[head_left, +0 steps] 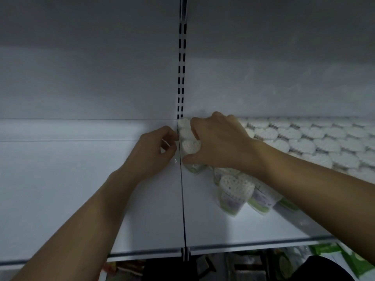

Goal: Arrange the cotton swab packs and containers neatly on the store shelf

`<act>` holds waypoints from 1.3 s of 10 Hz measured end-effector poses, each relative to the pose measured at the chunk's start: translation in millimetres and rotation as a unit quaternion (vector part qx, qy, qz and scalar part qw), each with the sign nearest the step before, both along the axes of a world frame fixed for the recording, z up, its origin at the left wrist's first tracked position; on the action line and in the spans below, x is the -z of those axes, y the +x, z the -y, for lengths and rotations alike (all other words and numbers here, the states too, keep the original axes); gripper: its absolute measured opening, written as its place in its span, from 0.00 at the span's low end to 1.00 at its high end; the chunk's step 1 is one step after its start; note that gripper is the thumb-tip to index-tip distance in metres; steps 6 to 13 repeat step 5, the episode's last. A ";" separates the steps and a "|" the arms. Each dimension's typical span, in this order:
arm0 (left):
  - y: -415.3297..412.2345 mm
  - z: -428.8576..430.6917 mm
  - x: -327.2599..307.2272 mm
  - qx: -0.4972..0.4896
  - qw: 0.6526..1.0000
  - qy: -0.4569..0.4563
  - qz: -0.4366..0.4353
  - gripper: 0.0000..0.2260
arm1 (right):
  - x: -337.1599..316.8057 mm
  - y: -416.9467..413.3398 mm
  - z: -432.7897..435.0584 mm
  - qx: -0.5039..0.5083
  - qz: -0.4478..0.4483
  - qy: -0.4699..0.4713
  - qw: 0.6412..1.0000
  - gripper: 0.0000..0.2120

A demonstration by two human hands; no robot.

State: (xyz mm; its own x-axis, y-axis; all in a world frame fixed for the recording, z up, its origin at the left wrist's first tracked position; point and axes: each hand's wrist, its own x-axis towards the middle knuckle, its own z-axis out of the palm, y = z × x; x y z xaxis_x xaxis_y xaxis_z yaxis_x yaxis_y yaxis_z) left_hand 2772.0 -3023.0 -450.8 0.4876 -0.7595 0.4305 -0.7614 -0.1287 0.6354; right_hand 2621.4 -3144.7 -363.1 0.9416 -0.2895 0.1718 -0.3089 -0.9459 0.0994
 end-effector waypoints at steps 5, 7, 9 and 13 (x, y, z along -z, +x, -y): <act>-12.2 15.8 4.6 -0.060 0.949 -0.116 -0.289 0.26 | -3.9 -43.6 1.7 0.014 0.244 0.214 0.946 0.16; -12.2 15.8 4.6 -0.060 0.949 -0.116 -0.289 0.26 | -3.9 -43.6 1.7 0.014 0.244 0.214 0.946 0.16; -12.2 15.8 4.6 -0.060 0.949 -0.116 -0.289 0.26 | -3.9 -43.6 1.7 0.014 0.244 0.214 0.946 0.16; -12.2 15.8 4.6 -0.060 0.949 -0.116 -0.289 0.26 | -3.9 -43.6 1.7 0.014 0.244 0.214 0.946 0.16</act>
